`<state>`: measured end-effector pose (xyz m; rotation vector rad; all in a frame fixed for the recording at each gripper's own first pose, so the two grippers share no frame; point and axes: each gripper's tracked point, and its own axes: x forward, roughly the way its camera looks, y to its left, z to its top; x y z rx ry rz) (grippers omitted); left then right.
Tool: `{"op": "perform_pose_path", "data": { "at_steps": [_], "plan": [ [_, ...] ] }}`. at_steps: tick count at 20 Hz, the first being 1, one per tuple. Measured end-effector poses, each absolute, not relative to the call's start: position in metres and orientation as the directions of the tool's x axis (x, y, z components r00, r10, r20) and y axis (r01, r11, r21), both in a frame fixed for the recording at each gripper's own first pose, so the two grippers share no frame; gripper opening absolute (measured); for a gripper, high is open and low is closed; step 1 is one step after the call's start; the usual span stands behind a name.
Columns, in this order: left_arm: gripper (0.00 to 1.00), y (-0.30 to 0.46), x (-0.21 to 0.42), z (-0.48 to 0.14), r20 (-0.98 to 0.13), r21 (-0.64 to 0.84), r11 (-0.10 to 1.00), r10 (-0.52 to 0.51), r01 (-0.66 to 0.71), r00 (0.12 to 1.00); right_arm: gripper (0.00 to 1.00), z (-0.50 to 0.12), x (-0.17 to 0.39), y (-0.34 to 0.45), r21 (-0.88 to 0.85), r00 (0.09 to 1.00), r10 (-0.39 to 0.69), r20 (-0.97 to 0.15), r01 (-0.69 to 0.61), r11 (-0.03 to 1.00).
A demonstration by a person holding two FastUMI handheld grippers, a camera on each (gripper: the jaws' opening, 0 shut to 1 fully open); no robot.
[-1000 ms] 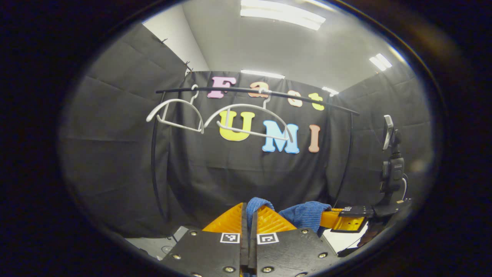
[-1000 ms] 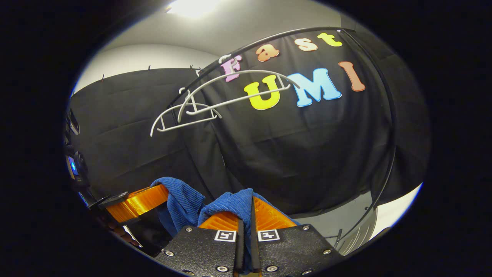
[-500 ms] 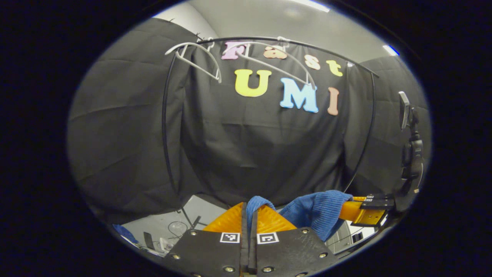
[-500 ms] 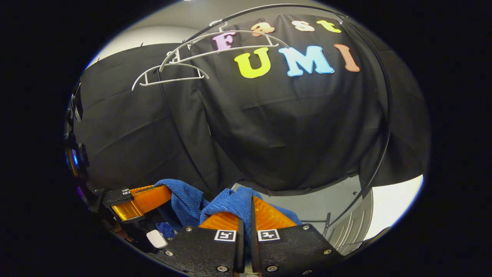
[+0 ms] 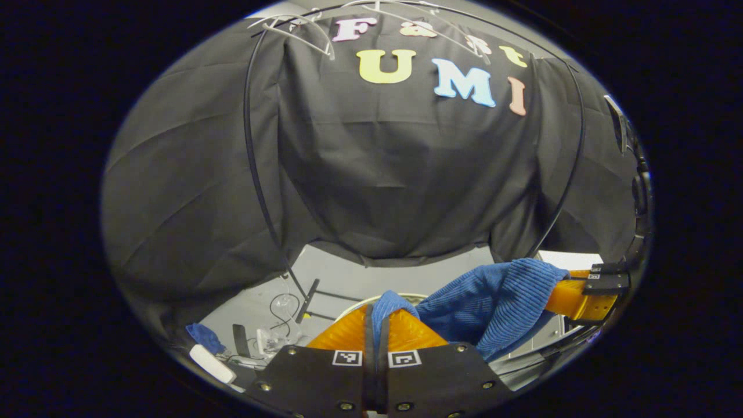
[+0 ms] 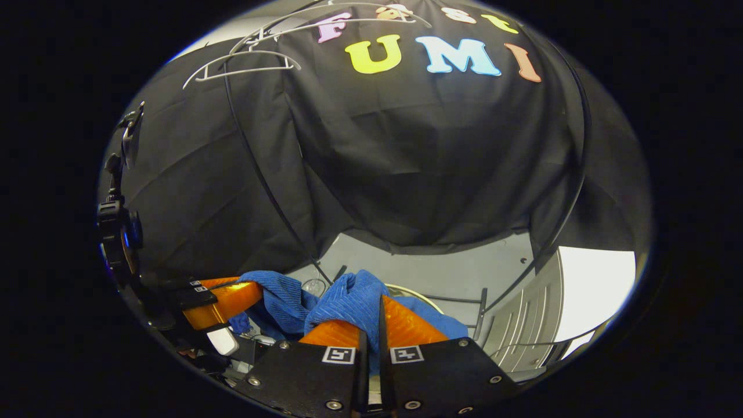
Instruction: Grasp the clothes on the hanger with both hands and then place them into the laundry hamper below.
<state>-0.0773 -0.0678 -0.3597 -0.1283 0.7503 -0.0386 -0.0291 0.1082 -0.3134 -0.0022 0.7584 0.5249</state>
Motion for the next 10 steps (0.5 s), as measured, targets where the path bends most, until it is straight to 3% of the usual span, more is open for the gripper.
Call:
{"op": "perform_pose_path", "data": {
  "at_steps": [3,6,10],
  "plan": [
    [0.02,-0.068,-0.086,-0.385,-0.725,-0.124,0.992,-0.1,0.014,0.681,0.1,-0.334,-0.044,0.106,0.17,0.576,0.434,-0.692,-0.454,0.874],
    [0.1,-0.068,-0.089,-0.378,-0.728,-0.116,0.993,-0.109,0.035,0.677,0.15,-0.339,-0.052,0.102,0.169,0.569,0.422,-0.706,-0.443,0.88],
    [0.78,-0.065,-0.079,-0.345,-0.682,-0.099,0.995,-0.092,0.033,0.726,0.7,-0.32,-0.052,0.107,0.191,0.588,0.441,-0.678,-0.439,0.878]
  ]
}}
